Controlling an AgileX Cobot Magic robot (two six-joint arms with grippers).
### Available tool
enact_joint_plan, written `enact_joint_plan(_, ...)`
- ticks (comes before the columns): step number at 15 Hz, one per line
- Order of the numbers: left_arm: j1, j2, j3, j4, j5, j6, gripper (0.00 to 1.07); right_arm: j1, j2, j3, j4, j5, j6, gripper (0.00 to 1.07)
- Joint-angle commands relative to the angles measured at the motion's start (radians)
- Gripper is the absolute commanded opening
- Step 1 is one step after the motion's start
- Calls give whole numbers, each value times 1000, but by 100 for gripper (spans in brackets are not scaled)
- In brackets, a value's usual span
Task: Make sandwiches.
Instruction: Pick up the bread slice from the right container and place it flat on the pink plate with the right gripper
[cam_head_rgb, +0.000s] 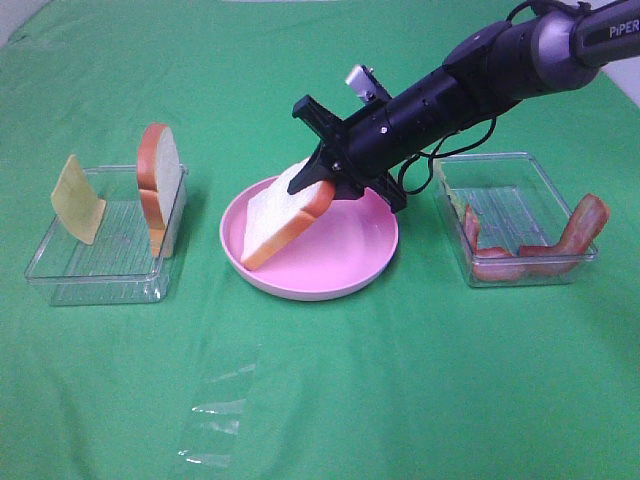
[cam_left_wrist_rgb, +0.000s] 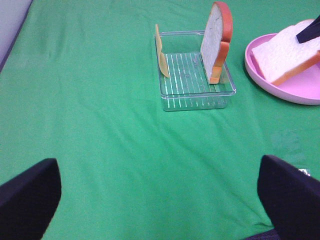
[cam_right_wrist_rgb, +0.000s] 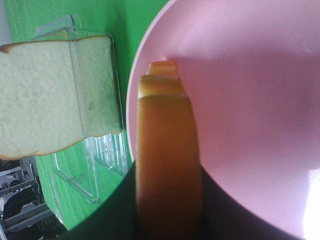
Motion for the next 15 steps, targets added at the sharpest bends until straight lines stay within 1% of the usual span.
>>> enact_joint_plan(1,-2,-1,1,2,-4,2,100,2,8,-2,-6,-4,-11,1)
enact_joint_plan(2,-2,-1,1,2,-4,2,100,2,8,-2,-6,-4,-11,5)
enact_joint_plan(3,-2,-1,1,2,-4,2,100,2,8,-2,-11,-4,-11,11)
enact_joint_plan(4,-2,-1,1,2,-4,2,100,2,8,-2,-30,-3,-11,21)
enact_joint_plan(5,-2,-1,1,2,-4,2,100,2,8,-2,-38,0,-10,26)
enact_joint_plan(8,-2,-1,1,2,-4,2,100,2,-8,-2,-83,20,-5,67)
enact_joint_plan(9,-2,-1,1,2,-4,2,100,2,-22,-2,-114,29,-6,76)
enact_joint_plan(10,-2,-1,1,2,-4,2,100,2,-39,-3,-153,37,-6,80)
enact_joint_plan(14,-2,-1,1,2,-4,2,100,2,-152,-3,-359,95,56,80)
enact_joint_plan(15,-2,-1,1,2,-4,2,100,2,-183,-3,-431,111,86,80)
